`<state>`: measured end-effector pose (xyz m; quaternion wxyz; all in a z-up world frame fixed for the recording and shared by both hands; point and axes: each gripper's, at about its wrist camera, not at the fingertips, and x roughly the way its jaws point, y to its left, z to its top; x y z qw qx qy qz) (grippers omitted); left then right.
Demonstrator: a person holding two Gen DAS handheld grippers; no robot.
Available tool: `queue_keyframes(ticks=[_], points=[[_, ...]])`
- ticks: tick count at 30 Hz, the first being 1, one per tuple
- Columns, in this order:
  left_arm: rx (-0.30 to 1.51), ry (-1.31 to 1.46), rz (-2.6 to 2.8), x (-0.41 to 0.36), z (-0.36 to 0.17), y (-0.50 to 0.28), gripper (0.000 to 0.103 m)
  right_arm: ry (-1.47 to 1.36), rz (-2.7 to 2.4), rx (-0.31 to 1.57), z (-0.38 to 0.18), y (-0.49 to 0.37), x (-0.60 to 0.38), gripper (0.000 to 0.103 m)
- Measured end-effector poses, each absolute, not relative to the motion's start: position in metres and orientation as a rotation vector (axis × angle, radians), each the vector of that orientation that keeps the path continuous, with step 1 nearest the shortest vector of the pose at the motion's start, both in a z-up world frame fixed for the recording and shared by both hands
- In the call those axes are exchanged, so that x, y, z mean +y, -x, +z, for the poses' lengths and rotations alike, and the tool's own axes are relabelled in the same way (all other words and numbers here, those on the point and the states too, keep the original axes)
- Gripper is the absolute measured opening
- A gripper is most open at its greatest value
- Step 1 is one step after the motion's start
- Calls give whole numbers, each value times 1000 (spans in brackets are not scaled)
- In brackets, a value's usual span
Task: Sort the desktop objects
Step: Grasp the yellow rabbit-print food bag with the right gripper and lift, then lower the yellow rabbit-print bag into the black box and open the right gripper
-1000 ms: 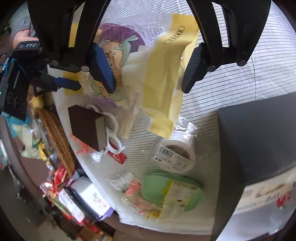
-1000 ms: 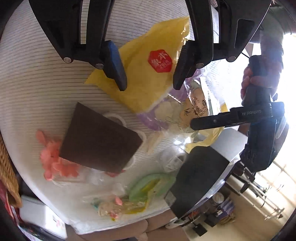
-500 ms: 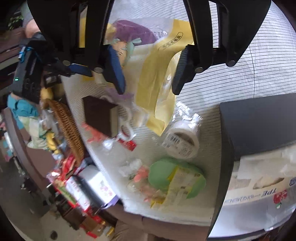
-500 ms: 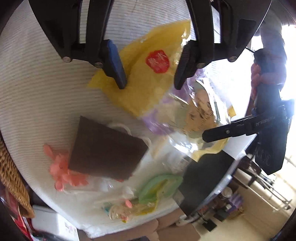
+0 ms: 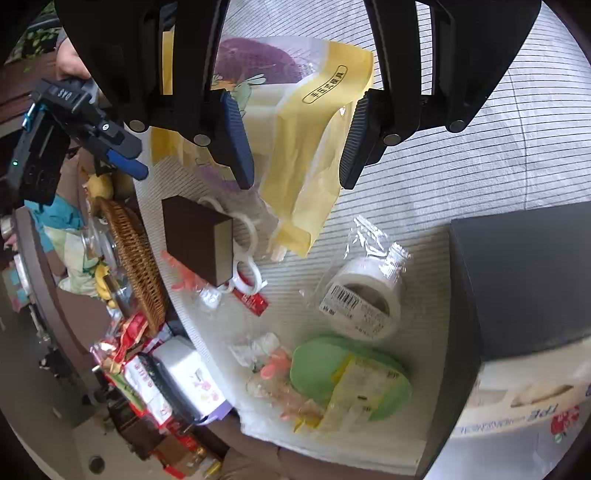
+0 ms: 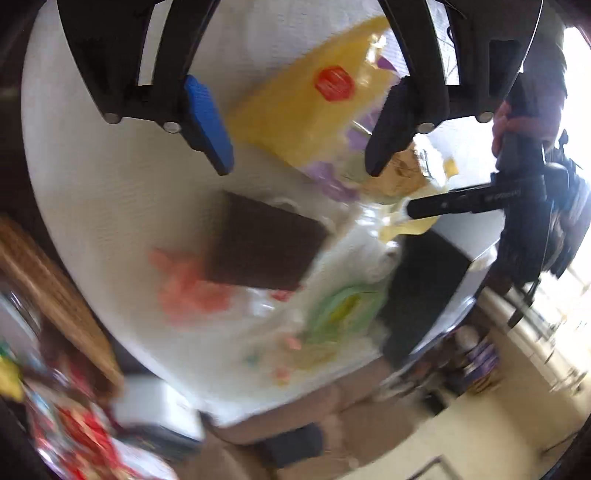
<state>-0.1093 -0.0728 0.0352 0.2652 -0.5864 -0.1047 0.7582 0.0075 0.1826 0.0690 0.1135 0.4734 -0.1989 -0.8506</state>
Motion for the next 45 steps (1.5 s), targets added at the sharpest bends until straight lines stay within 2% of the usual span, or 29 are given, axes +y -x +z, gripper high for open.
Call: queue_keyframes(ticks=[2, 4, 6, 7, 9, 10, 11, 12, 13, 17, 20, 22, 24, 25, 26, 28, 30, 32, 33, 34, 37, 39, 42, 45], points=[[-276, 1591, 2063, -72, 34, 108, 53, -1435, -2389, -733, 54, -20, 194, 77], [-246, 1603, 2059, -69, 32, 105, 61, -1450, -2286, -806, 42, -30, 191, 77], [-245, 1607, 2032, -65, 29, 102, 61, -1453, -2235, -768, 39, -32, 176, 75], [-243, 1602, 2031, -62, 30, 100, 60, -1457, -2251, -688, 41, -31, 165, 72], [-228, 1573, 2048, -59, 36, 96, 57, -1465, -2344, -497, 48, -31, 147, 57], [-235, 1553, 2054, -59, 42, 94, 52, -1462, -2371, -424, 51, -32, 140, 48], [-251, 1529, 2064, -60, 49, 93, 50, -1456, -2397, -382, 54, -33, 135, 46], [-280, 1506, 2058, -62, 57, 92, 49, -1429, -2422, -364, 57, -34, 133, 38], [-318, 1482, 2032, -64, 63, 91, 49, -1391, -2436, -367, 61, -35, 133, 11], [-426, 1454, 1924, -66, 69, 92, 49, -1351, -2393, -471, 62, -33, 131, 12], [-358, 1525, 1978, -62, 54, 96, 49, -1394, -2403, -571, 56, -36, 143, 9], [-374, 1555, 1953, -63, 44, 99, 49, -1357, -2476, -641, 62, -48, 155, 9], [-373, 1589, 1972, -66, 36, 101, 54, -1386, -2551, -682, 62, -54, 165, 18], [-373, 1603, 1986, -68, 33, 102, 59, -1436, -2586, -696, 59, -55, 171, 48], [-376, 1613, 1998, -69, 30, 103, 63, -1478, -2612, -707, 56, -55, 175, 62], [-381, 1621, 1995, -69, 26, 103, 68, -1423, -2608, -779, 58, -60, 182, 59], [-372, 1639, 1981, -65, 23, 101, 69, -1457, -2644, -691, 60, -59, 179, 60], [-353, 1652, 1957, -59, 20, 97, 69, -1523, -2643, -635, 52, -52, 177, 66], [-351, 1657, 1942, -56, 19, 95, 69, -1536, -2628, -667, 47, -50, 180, 68], [-342, 1655, 1932, -52, 19, 93, 68, -1525, -2600, -737, 43, -49, 184, 68], [-287, 1638, 1942, -40, 24, 85, 63, -1466, -2486, -877, 34, -50, 185, 47], [-237, 1605, 1987, -35, 34, 80, 58, -1457, -2514, -806, 37, -51, 177, 46], [-272, 1545, 1997, -38, 53, 77, 52, -1425, -2607, -643, 51, -54, 168, 41], [-347, 1492, 1991, -48, 71, 77, 52, -1343, -2634, -662, 67, -53, 171, 39]])
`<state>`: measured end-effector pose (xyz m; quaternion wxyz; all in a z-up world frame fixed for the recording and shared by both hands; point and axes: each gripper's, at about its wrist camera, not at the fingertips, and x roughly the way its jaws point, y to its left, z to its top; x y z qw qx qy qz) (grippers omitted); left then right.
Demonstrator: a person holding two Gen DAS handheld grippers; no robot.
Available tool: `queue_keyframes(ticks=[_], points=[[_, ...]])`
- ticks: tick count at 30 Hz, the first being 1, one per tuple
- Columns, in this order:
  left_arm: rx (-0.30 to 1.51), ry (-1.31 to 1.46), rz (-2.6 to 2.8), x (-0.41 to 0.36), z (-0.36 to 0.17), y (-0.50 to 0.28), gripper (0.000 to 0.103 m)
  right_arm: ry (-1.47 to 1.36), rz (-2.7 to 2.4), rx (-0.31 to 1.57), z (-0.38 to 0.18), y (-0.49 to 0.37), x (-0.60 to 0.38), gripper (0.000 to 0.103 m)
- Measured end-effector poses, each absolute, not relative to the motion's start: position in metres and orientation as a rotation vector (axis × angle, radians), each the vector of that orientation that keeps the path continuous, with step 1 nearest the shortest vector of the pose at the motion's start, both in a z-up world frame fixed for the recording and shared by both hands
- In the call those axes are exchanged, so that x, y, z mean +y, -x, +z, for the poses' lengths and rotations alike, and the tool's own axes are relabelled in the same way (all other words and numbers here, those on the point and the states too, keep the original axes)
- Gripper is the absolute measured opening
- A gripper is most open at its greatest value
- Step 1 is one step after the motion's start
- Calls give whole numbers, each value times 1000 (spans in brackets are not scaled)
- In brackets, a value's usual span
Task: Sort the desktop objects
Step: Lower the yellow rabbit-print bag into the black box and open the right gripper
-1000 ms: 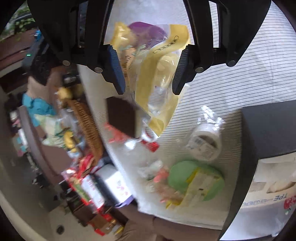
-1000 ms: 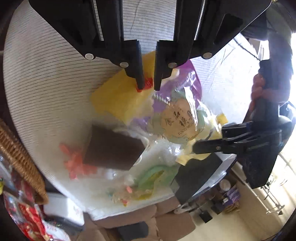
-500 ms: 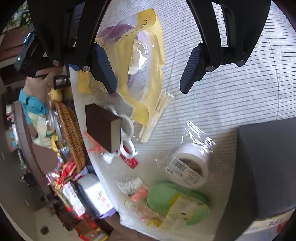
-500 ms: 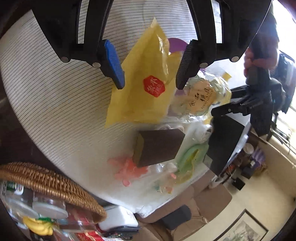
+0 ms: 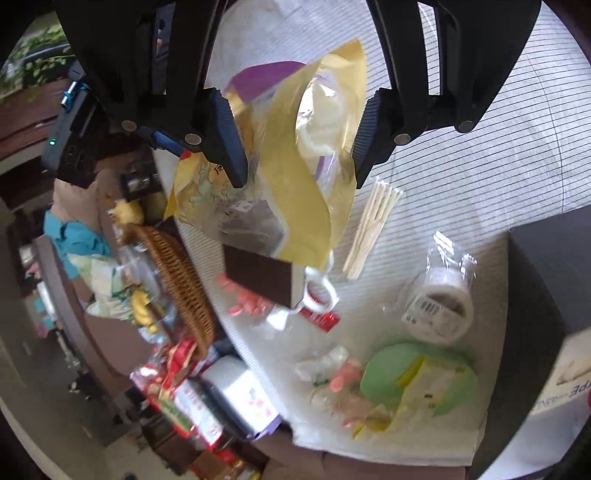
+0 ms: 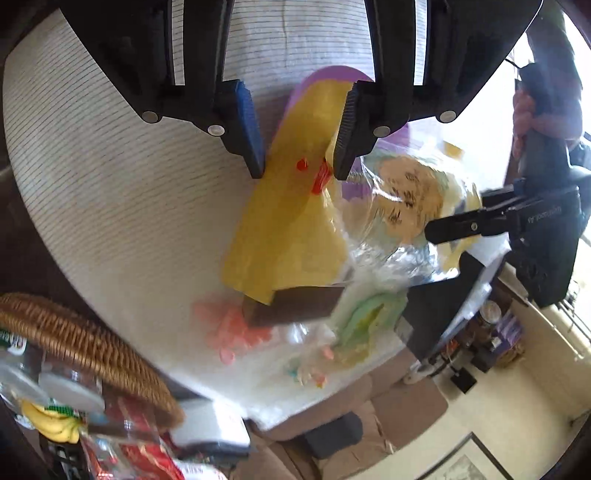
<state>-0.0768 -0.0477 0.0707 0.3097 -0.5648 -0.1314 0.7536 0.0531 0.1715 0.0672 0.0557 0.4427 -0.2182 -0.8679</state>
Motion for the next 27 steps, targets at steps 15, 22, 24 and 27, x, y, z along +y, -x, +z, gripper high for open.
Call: queue_keyframes(ticks=[15, 22, 24, 27], points=[[-667, 1338, 2472, -212, 191, 110, 55, -974, -2363, -453, 204, 80, 43, 39], [-559, 1588, 2639, -309, 200, 147, 60, -1063, -2167, -464, 191, 161, -62, 39], [-505, 1762, 2593, -325, 173, 167, 63, -1182, -2116, -427, 167, 182, -88, 39], [-424, 2034, 2500, -341, 114, 195, 66, -1423, -2038, -361, 118, 210, -113, 40]])
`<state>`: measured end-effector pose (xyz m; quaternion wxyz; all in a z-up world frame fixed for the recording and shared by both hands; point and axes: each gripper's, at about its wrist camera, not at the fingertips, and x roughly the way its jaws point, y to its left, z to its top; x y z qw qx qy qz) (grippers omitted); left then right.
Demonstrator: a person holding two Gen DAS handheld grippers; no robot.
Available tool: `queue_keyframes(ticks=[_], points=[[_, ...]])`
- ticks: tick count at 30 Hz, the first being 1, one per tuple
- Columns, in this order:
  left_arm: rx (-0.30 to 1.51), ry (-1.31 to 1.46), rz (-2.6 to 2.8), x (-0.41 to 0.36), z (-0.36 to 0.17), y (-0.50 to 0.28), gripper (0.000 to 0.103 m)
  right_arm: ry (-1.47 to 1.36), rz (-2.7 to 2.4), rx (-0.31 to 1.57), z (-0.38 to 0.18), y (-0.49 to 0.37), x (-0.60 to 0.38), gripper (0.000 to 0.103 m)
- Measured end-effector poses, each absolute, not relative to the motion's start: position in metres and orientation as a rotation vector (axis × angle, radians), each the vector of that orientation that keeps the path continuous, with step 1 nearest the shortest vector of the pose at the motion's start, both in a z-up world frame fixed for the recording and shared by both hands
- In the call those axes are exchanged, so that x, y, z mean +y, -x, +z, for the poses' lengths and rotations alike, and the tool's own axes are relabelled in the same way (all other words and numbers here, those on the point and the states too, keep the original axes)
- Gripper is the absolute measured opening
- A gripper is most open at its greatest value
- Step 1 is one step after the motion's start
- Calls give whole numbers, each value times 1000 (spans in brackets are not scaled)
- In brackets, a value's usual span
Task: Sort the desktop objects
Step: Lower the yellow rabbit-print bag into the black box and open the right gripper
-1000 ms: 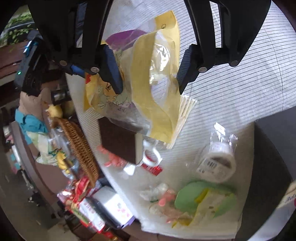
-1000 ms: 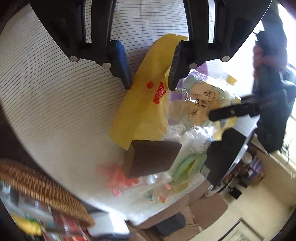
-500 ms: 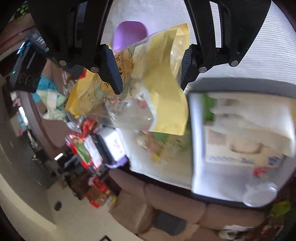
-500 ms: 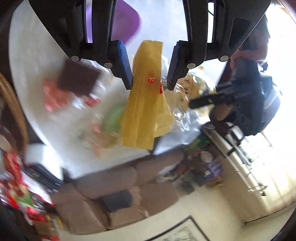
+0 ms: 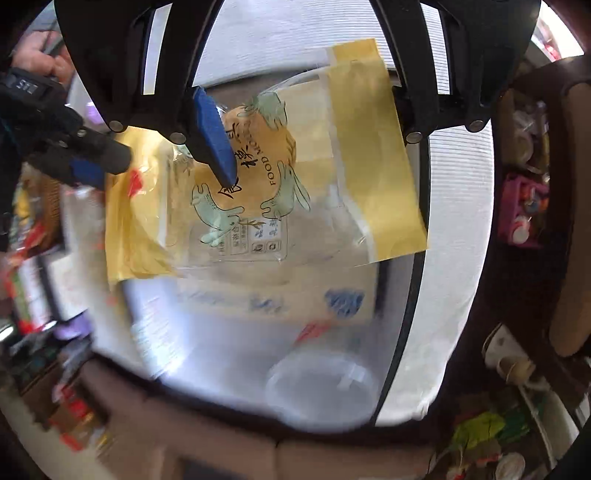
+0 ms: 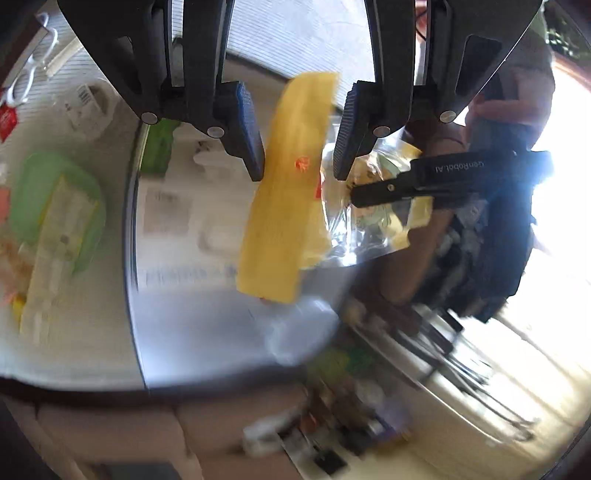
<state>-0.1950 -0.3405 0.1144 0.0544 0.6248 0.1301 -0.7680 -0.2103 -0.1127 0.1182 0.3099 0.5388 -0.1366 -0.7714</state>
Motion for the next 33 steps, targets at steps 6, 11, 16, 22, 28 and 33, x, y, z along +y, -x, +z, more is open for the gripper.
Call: queue_keyframes(ticks=[6, 11, 16, 22, 28, 33], points=[[118, -1850, -2333, -315, 93, 212, 74, -1512, -2061, -47, 99, 219, -138, 35], [139, -1817, -2364, -327, 122, 191, 75, -1366, -2185, 110, 132, 209, -130, 45], [181, -1699, -2451, -334, 156, 173, 75, -1242, -2150, -28, 143, 212, -133, 51], [231, -1889, -2366, -318, 117, 173, 75, -1505, -1984, 117, 87, 212, -168, 46], [352, -1897, -2323, -328, 110, 172, 75, -1542, -1978, 125, 89, 207, -157, 48], [446, -1812, -2404, -330, 154, 150, 76, -1395, -2038, 22, 131, 194, -130, 49]])
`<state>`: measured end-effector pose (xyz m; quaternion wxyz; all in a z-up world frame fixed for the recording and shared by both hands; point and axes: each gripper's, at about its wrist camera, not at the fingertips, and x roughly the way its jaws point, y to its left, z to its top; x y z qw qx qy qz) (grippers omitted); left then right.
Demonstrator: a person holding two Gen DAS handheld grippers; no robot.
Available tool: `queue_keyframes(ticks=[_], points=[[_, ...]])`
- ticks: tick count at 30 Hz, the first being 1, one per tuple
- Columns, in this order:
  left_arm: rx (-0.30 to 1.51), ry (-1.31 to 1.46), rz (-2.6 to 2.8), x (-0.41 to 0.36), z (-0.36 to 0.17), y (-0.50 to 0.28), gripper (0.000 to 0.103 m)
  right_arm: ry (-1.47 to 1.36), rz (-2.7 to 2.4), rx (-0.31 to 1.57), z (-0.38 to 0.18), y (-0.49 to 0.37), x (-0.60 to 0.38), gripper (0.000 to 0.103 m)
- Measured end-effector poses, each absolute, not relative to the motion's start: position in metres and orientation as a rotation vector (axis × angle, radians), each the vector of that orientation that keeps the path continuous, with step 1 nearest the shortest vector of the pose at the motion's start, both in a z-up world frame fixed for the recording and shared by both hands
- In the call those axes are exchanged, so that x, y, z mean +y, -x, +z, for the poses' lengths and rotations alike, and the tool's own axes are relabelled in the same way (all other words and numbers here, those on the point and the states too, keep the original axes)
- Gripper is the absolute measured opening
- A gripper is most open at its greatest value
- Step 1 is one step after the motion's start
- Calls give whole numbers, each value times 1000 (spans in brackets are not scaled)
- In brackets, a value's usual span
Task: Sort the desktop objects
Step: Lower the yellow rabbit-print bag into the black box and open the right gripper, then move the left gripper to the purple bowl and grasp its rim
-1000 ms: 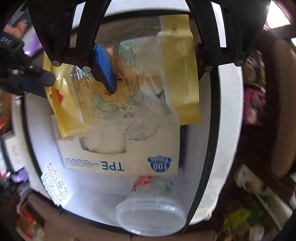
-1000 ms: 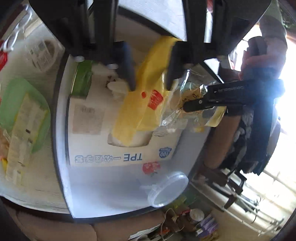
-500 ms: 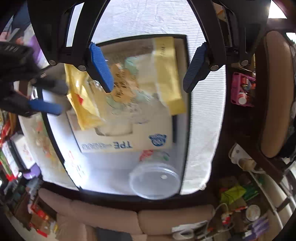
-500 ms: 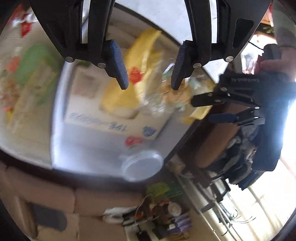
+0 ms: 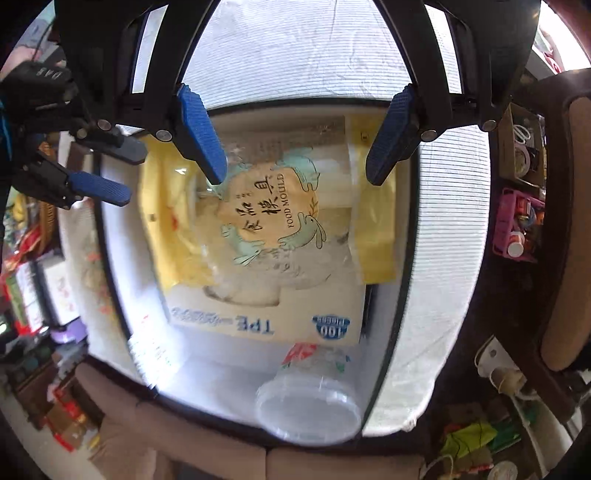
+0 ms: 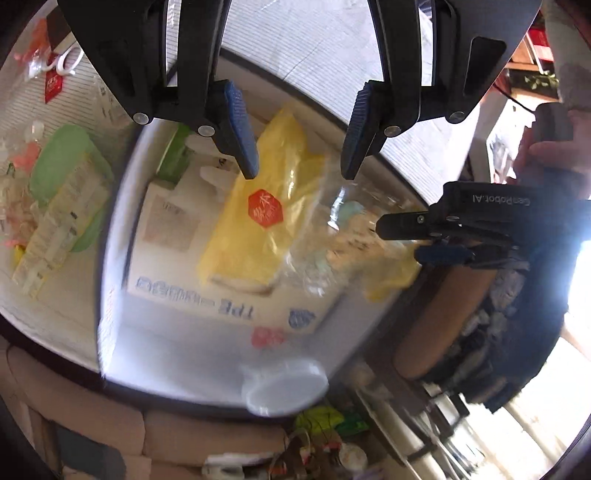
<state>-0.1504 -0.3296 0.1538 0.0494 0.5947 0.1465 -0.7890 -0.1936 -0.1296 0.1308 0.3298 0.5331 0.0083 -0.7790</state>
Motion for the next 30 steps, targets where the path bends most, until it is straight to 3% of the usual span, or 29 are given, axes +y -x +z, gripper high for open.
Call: queue_keyframes(ticks=[2, 7, 10, 18, 25, 29, 30], points=[[440, -1754, -2439, -325, 174, 138, 78, -1333, -2072, -30, 151, 183, -108, 55], [324, -1644, -2536, -286, 205, 100, 82, -1252, -2140, -19, 179, 142, -56, 60], [362, -1622, -2644, -242, 204, 73, 86, -1225, -2205, -3, 178, 110, -18, 65], [379, -1825, -2744, -99, 133, 34, 86, -1353, -2347, -183, 123, 27, 115, 66], [381, -1872, -2722, -28, 76, 45, 86, -1471, -2358, -391, 52, -7, 179, 66], [294, -1932, -2692, -8, 48, 46, 86, -1525, -2311, -427, 26, -13, 183, 66], [130, -2046, -2771, -6, 43, 46, 86, -1536, -2297, -407, 22, -12, 181, 66]])
